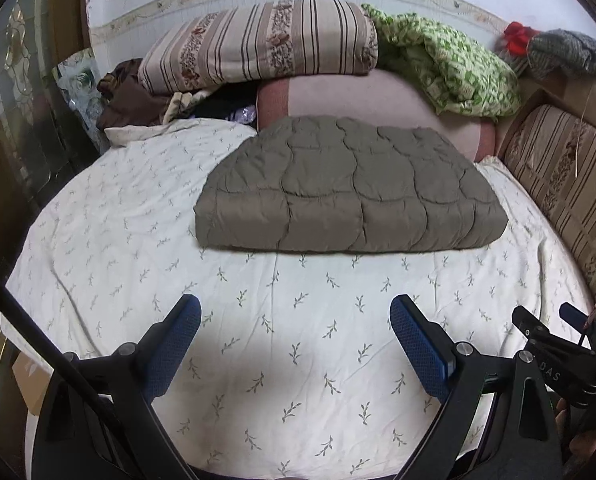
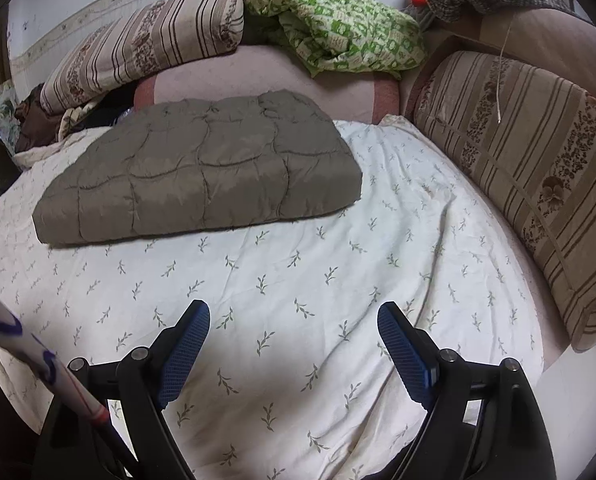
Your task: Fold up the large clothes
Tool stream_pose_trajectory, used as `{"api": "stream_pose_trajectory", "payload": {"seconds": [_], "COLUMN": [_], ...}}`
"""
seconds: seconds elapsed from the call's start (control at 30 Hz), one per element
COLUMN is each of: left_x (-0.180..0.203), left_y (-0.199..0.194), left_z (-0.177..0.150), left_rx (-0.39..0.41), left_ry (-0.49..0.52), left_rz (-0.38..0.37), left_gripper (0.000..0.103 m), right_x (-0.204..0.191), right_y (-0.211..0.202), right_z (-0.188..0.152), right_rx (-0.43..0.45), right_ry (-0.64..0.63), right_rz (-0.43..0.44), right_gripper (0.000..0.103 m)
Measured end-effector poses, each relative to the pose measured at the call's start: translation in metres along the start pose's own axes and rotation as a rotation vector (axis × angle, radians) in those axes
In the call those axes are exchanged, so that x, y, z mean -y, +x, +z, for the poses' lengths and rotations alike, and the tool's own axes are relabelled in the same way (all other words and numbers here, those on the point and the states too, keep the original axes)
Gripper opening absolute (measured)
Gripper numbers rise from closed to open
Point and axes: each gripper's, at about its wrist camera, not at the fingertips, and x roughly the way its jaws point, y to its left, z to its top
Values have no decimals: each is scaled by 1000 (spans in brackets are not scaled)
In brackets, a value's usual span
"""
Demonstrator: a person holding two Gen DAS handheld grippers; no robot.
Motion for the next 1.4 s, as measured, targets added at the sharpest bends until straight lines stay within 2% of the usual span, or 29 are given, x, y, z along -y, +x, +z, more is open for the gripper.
{"api": "stream_pose_trajectory", "payload": {"seconds": [0.6,0.87,1.2,1.4], "left_x": [-10,-11,-17,-18], "left_y": [15,12,14,14], "left_z": [-6,-8,-10,-11], "left_rx": [-51,-42,-62,-65], "left_ry": [-31,-18,-42,-46], "left_rz": [-39,36,17,32], "left_gripper": [95,95,95,95], "right_x": [-31,-43,-42,-45], "right_y": [0,-4,-4,-4], "right_z": [12,11,11,9], "right_rx": [0,2,-2,-8], "right_ry": [-76,-109,-113,-126], "right_rz": [8,5,-16,-13], "right_gripper": [89,90,91,91]}}
